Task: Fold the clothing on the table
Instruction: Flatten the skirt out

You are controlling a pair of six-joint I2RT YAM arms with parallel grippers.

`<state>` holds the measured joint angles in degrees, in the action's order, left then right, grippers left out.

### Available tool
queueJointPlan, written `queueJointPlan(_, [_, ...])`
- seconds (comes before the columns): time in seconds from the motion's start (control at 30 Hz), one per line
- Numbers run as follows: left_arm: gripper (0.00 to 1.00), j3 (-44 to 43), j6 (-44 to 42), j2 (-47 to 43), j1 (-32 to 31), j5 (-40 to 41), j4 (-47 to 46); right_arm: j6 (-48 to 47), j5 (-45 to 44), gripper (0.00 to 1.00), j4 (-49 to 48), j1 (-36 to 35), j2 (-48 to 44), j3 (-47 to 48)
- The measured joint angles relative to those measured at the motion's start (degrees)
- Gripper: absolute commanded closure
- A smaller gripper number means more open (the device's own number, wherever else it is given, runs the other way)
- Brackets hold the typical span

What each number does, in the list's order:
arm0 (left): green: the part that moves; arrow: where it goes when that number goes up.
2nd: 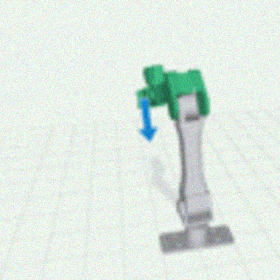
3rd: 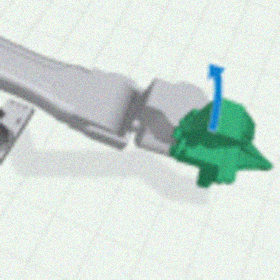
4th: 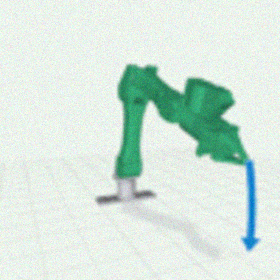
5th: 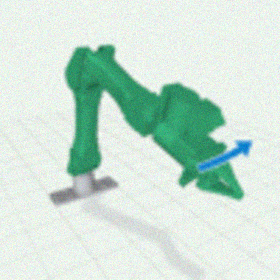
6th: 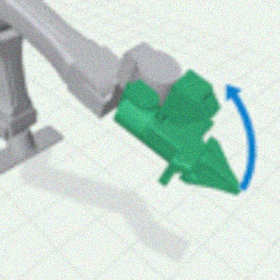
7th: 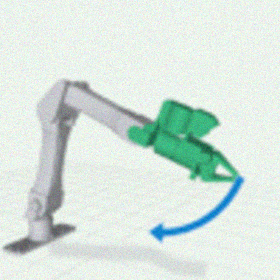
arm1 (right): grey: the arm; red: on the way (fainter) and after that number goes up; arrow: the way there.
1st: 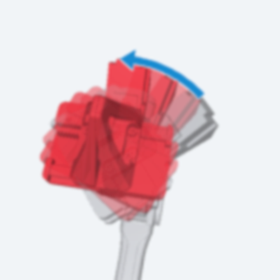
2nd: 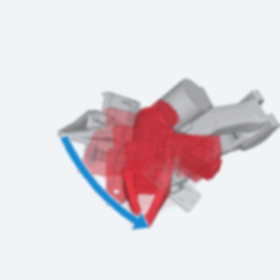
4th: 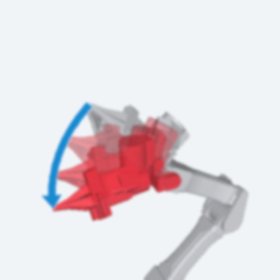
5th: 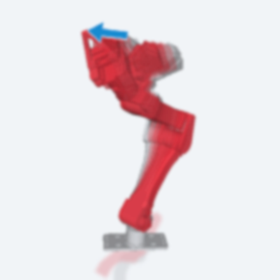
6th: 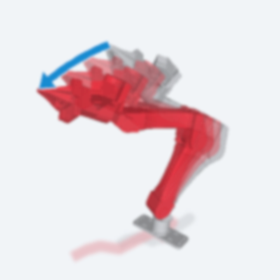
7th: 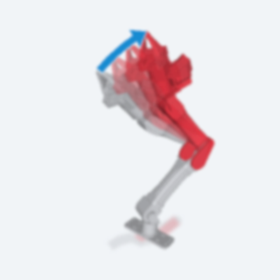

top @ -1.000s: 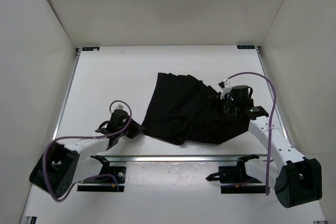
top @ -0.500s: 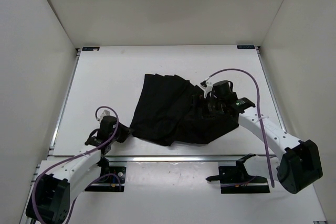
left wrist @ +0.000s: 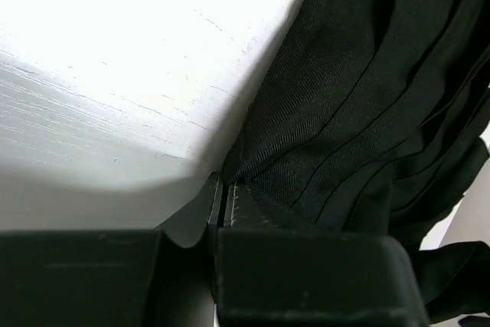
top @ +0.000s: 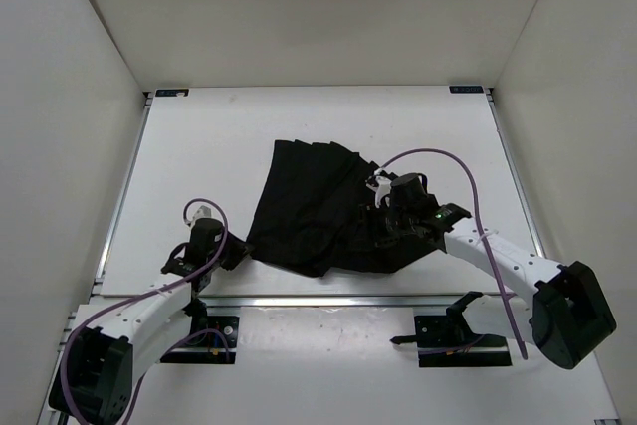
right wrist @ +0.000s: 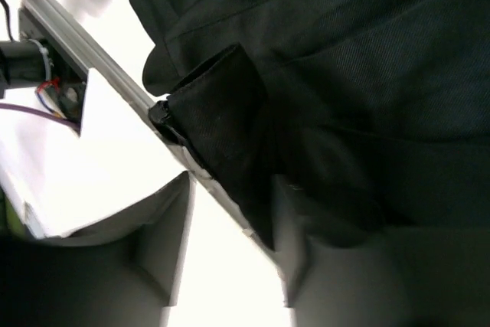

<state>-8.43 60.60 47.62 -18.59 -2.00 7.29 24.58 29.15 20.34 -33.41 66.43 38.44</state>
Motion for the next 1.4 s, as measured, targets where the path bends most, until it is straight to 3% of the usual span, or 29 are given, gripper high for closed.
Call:
queueJointPlan(0.07, [1.0, -0.48, -0.94, 0.35, 0.13, -0.04, 0.35, -0.52, 0.11, 0.85, -1.33, 0.17, 0.35, -0.39])
queueJointPlan(0.13, [1.0, -1.01, -1.73, 0.61, 0.42, -0.11, 1.14, -1.9, 0.31, 1.0, -1.86, 0.63, 1.07, -0.5])
queueJointPlan(0.37, [1.0, -4.04, -4.59, 2.36, 1.57, -0.22, 4.74, -9.99, -0.31, 1.0, 1.77, 7.23, 3.69, -0.22])
queueJointPlan(0.43, [1.0, -4.9, -5.11, 2.84, 1.6, -0.28, 5.6, -12.22, -0.85, 0.94, 3.78, 9.92, 4.48, 0.66])
queueJointPlan(0.53, [1.0, -6.05, -5.73, 3.72, 1.6, -0.48, 6.14, -13.73, -0.9, 0.59, 6.34, 14.45, 5.95, 3.04])
queueJointPlan(0.63, [1.0, -7.15, -6.43, 5.51, 1.6, -0.44, 6.16, -13.88, 0.24, 0.35, 7.06, 19.15, 6.21, 4.7])
queueJointPlan(0.7, [1.0, -7.63, -6.75, 6.88, 1.6, -0.46, 6.08, -12.94, 1.86, 0.25, 6.62, 21.49, 5.6, 4.76])
queueJointPlan(0.73, [1.0, -7.91, -6.86, 7.61, 1.6, -0.46, 6.05, -12.26, 2.75, 0.25, 6.29, 22.08, 5.03, 4.68])
queueJointPlan(0.77, [1.0, -8.15, -7.04, 8.31, 1.57, -0.46, 5.99, -11.69, 3.02, 0.3, 5.68, 22.29, 4.26, 4.42])
queueJointPlan(0.83, [1.0, -8.85, -7.37, 9.75, 1.49, -0.46, 5.86, -10.84, 2.78, 0.62, 4.46, 21.77, 2.71, 3.63])
queueJointPlan(0.87, [1.0, -9.22, -7.5, 10.32, 1.42, -0.46, 5.73, -10.84, 2.56, 0.7, 4.09, 21.35, 2.54, 3.39])
queueJointPlan(0.9, [1.0, -9.6, -7.67, 10.88, 1.33, -0.46, 5.51, -10.38, 2.19, 0.85, 3.78, 20.68, 2.99, 3.19])
queueJointPlan(0.97, [1.0, -10.43, -8.11, 12.09, 1.22, -0.46, 5.44, -10.25, 1.42, 0.99, 3.63, 19.32, 6.16, 3.15])
queueJointPlan(1.2, [1.0, -12.5, -9.22, 14.14, 1.42, -0.46, 5.16, -10.64, -3.43, 1.0, 6.93, 16.46, 20.13, 4.5])
queueJointPlan(1.4, [1.0, -14.34, -9.79, 15.37, 1.88, -0.5, 5.57, -13.88, -9.2, 1.0, 10.49, 16.59, 29.35, 15.96])
